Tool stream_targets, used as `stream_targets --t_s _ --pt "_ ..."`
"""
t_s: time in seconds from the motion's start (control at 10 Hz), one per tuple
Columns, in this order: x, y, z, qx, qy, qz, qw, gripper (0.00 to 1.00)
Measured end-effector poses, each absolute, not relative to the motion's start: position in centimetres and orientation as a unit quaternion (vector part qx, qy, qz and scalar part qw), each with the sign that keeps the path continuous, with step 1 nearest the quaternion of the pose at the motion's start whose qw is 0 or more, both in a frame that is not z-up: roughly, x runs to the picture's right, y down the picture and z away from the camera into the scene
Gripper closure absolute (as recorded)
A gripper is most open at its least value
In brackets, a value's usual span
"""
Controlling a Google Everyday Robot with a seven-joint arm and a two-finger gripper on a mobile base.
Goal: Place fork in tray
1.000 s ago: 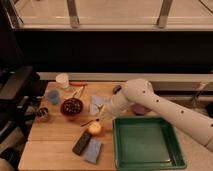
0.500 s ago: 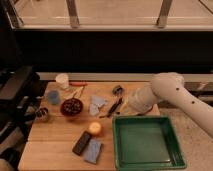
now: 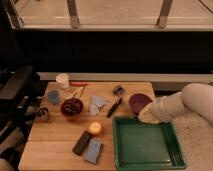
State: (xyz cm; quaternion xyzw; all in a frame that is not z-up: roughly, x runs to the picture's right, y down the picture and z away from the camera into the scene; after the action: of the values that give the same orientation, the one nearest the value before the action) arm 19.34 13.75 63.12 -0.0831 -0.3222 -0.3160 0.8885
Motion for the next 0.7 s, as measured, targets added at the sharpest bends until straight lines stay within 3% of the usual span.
stream_targets --t_s 0.1,0.7 --pt "19.9 14.3 62.9 -0.083 -0.321 -0.304 0.893 0.90" --pt "22.9 17.5 65.3 -0.093 -0.318 -0.238 0.913 0.27"
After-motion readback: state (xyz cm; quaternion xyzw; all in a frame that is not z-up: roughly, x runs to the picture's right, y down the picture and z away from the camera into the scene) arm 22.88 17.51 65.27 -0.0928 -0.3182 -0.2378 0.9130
